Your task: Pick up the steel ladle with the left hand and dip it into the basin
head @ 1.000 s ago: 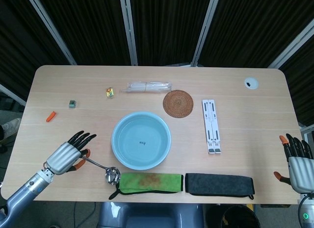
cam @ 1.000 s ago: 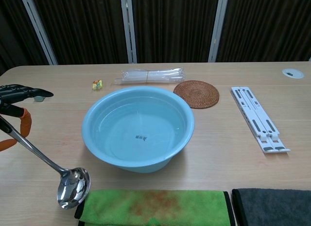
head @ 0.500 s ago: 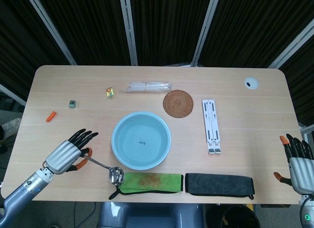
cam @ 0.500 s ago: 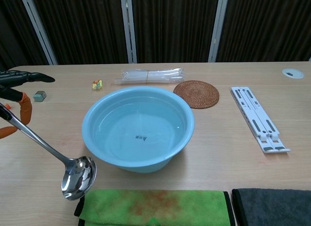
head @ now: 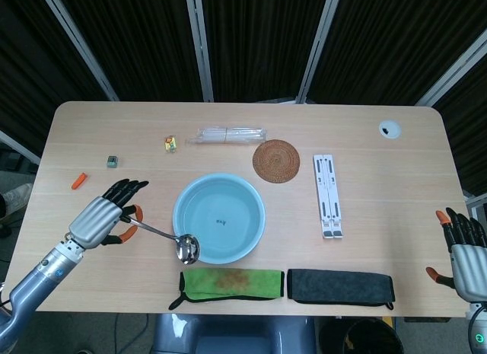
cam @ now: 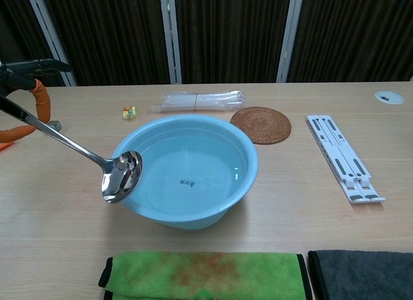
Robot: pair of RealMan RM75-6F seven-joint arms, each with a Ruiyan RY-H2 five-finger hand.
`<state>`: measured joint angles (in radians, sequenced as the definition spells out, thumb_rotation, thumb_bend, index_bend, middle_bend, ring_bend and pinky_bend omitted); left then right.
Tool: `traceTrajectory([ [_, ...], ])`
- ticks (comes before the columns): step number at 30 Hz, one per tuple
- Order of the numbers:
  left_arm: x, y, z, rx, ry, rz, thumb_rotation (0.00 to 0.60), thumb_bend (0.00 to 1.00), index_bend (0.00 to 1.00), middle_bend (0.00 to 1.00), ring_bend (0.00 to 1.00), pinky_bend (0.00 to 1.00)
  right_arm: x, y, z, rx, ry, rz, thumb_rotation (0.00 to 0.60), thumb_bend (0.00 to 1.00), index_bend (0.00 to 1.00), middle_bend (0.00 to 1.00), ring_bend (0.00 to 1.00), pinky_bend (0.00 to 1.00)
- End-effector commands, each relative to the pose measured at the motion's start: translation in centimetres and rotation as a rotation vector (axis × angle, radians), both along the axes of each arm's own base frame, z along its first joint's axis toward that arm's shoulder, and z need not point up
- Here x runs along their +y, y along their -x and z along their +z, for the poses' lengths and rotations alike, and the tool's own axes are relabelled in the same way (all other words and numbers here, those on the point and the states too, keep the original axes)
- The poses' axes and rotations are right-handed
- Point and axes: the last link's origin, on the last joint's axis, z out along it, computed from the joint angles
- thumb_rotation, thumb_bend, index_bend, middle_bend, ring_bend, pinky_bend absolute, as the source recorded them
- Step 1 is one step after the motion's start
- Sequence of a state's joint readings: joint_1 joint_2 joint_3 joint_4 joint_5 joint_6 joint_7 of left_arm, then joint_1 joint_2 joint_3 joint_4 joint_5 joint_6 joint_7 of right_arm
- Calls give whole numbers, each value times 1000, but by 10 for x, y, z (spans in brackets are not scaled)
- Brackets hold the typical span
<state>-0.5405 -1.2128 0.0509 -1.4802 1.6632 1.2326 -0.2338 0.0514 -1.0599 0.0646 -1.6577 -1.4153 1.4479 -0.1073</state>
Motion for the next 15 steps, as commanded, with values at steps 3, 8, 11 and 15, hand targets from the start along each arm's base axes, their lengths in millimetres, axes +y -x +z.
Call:
traceTrajectory([
  [3,12,2,-5,20,-34,13,600,432,582,0,0,0,0,-1,0,2,-2,3,600,0,0,0,0,0],
  [8,24,6,-14,40,-45,39,600,432,585,0,0,0,1,-2,-3,6,-12,11,600,0,0,0,0,0],
  [11,36,6,-18,37,-74,55,600,433,586,0,0,0,-1,-1,-5,6,-22,2,600,0,0,0,0,0],
  [15,47,3,-24,16,-97,73,600,434,588,0,0,0,-3,3,-5,4,-28,-18,600,0,0,0,0,0],
])
